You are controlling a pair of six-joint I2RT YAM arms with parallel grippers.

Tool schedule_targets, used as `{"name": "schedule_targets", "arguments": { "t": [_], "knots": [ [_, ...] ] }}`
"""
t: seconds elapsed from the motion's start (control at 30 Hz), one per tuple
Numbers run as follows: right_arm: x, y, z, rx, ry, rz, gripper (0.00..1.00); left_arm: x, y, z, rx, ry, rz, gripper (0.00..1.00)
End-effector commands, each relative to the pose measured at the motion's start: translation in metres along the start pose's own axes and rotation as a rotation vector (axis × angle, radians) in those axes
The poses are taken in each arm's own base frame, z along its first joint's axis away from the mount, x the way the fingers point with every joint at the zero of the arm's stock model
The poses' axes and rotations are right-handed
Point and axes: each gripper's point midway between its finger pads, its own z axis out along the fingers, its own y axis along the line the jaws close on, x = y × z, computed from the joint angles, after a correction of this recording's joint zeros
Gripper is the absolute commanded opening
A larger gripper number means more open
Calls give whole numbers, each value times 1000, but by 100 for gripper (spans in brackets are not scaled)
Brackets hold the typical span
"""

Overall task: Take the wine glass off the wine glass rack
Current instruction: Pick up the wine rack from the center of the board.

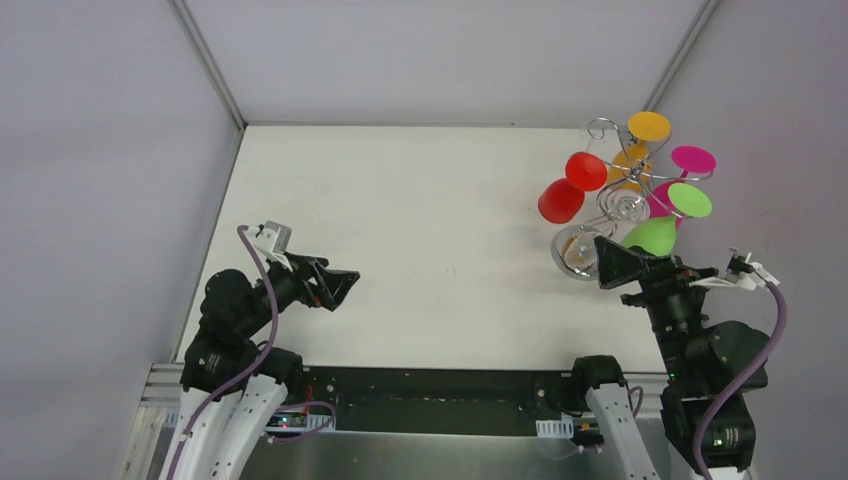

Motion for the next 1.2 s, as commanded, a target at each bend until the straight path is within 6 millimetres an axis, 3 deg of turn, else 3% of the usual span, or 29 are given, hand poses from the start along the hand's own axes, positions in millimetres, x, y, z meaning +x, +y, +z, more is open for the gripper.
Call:
{"name": "schedule_targets", "arguments": {
  "t": [0.0,0.13,0.33,0.6,0.73,0.87,1.07,1.17],
  "knots": [
    [-8,6,-7,-6,-26,61,99,-13,-21,-5,88,-27,-15,100],
    [-19,-8,-7,83,-91,113,99,-17,-19,-10,71,-67,1,100],
    [-25,-4,0,107,-53,101,99,-17,-25,-12,102,-60,22,100],
    [-43,17,7,68,10,-63,99,-32,-39,-14,139,-48,32,100],
    [-55,11,14,127,-31,-42,99,-39,-42,-12,142,-32,37,99],
    [-68,-4,24,259,-47,-27,99,-40,-35,-2,110,-4,20,99],
    [-79,6,52,297,12,14,97,-37,-14,15,26,14,20,99],
    [-86,0,64,363,16,1,95,-32,-8,21,18,28,31,100]
  ]
}}
